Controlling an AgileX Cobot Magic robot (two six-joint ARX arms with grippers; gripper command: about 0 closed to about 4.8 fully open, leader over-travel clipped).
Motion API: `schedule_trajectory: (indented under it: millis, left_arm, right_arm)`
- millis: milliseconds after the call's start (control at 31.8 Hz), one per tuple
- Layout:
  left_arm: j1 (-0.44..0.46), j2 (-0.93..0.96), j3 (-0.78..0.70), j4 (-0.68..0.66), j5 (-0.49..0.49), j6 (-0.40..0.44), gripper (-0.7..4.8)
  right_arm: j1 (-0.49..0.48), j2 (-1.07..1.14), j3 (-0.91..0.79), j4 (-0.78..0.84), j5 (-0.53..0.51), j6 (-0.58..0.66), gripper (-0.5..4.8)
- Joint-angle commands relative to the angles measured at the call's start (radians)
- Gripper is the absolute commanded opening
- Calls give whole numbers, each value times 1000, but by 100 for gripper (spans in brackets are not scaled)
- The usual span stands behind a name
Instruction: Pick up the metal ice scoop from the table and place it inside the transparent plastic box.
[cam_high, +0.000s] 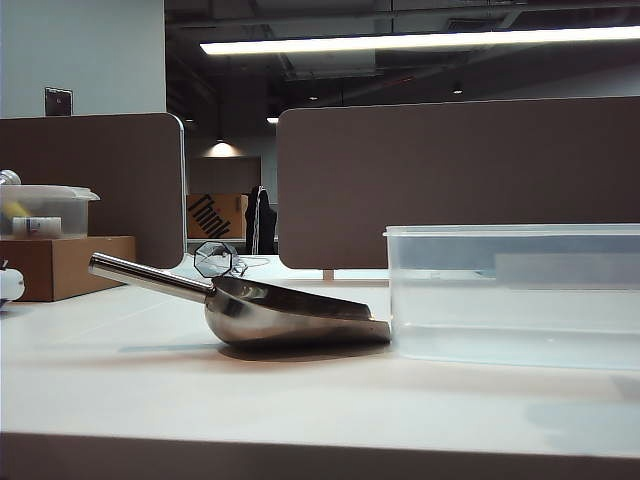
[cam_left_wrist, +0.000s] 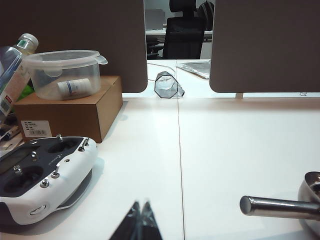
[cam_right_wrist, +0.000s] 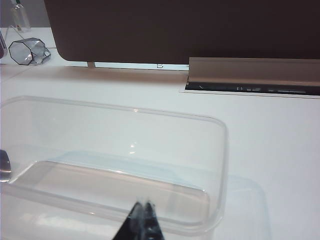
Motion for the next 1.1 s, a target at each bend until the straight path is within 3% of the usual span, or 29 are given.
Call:
schedule_trajectory:
  millis: [31,472,566,692,755,849,975,1101]
  left_arm:
    - [1,1,0,10,3,-3,-6]
    - [1,1,0,32,5,-5,-5]
    - [1,1,0,35,69,-111,-5]
    - [1,1,0,79,234,-275,-5]
    - [1,1,0,104,333,-330,-5]
    - [-4,1,6,142,407,-397,-5]
    - [-27,14,71,121,446,-443,-6]
    - [-67,109,185,50,491,-436,-6]
  right_arm:
    - [0,0,1,11,-1,-2,-1]
    - [1,0,1,11,-3,2,-1]
    - [1,0,1,11,-3,2,-1]
    - [1,0,1,11,-3,2,-1]
    - [1,0,1,11,-3,2,-1]
    - [1,1,1,11,-3,2,-1]
    - [-3,0,1,11,-4,2,-1]
    - [-2,1,1,11,-1,2,-1]
